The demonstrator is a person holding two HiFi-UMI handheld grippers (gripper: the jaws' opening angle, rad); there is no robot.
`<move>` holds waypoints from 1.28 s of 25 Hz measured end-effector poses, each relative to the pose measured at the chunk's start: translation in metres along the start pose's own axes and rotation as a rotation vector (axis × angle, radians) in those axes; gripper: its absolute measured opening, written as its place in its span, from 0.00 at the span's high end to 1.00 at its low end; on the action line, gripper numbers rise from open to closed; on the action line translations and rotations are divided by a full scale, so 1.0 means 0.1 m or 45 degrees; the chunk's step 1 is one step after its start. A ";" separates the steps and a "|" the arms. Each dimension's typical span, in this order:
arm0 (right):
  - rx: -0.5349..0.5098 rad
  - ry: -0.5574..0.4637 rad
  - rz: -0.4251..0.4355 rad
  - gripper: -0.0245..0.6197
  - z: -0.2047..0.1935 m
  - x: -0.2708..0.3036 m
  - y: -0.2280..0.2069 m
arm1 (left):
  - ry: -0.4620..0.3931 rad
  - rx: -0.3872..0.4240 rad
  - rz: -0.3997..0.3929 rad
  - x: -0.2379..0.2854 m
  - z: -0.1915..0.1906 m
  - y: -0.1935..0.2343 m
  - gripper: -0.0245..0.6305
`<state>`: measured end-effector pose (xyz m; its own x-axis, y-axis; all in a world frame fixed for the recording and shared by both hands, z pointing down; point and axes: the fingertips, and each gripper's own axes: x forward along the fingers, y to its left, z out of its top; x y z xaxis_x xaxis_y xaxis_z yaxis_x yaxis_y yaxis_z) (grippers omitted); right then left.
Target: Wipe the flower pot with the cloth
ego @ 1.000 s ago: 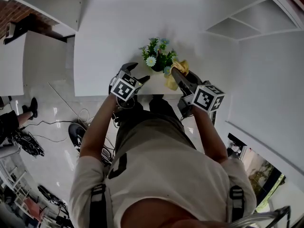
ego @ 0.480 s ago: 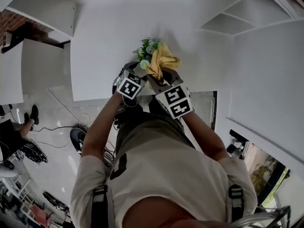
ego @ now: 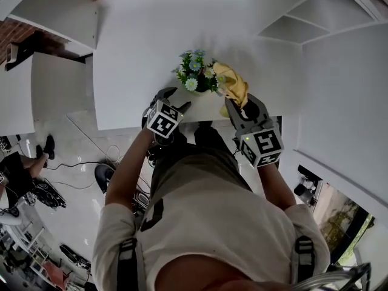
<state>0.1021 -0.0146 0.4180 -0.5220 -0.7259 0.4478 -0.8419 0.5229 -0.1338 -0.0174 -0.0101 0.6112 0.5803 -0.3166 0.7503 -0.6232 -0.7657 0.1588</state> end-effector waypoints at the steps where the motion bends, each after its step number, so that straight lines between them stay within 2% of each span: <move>1: 0.110 -0.021 -0.067 0.78 0.00 -0.09 -0.19 | -0.005 0.025 0.000 -0.01 0.03 0.05 0.50; 3: 0.316 -0.029 -0.192 0.78 -0.13 -0.22 -0.54 | 0.004 0.074 0.002 0.02 0.09 0.16 0.48; 5: 0.493 0.024 -0.269 0.78 -0.44 -0.22 -0.74 | 0.025 0.116 -0.010 0.11 0.14 0.23 0.48; 8: 0.626 0.204 -0.227 0.78 -1.06 0.06 -0.67 | 0.023 0.143 -0.059 0.22 0.17 0.20 0.48; 11: 0.588 0.323 -0.093 0.78 -1.45 0.47 -0.34 | 0.009 0.132 -0.061 0.26 0.18 0.15 0.47; 14: 0.515 0.339 -0.004 0.78 -1.49 0.75 -0.09 | 0.020 0.136 -0.064 0.27 0.18 0.05 0.47; 17: 0.524 0.321 0.022 0.78 -1.46 0.87 -0.02 | 0.024 0.124 -0.032 0.27 0.17 0.00 0.47; 22: 0.531 0.347 0.045 0.78 -1.51 0.83 0.04 | 0.001 0.006 -0.012 0.25 0.17 -0.09 0.47; 26: 0.544 0.398 0.156 0.79 -1.59 0.87 0.34 | 0.002 -0.027 -0.032 0.21 0.11 -0.20 0.47; 28: 0.537 0.409 0.196 0.79 -1.60 0.90 0.44 | 0.028 0.015 -0.075 0.18 0.06 -0.32 0.67; 29: 0.537 0.412 0.213 0.79 -1.60 0.90 0.45 | 0.041 0.035 -0.096 0.17 0.03 -0.37 0.71; 31: 0.530 0.410 0.236 0.79 -1.59 0.88 0.43 | 0.062 0.055 -0.130 0.12 -0.06 -0.44 0.63; 32: 0.527 0.403 0.236 0.79 -1.57 0.87 0.38 | 0.064 0.058 -0.138 0.07 -0.10 -0.43 0.63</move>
<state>0.0462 0.0125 0.5903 -0.6535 -0.4358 0.6189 -0.7568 0.3633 -0.5433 0.0084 0.0262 0.6165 0.6152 -0.2028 0.7618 -0.5331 -0.8189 0.2126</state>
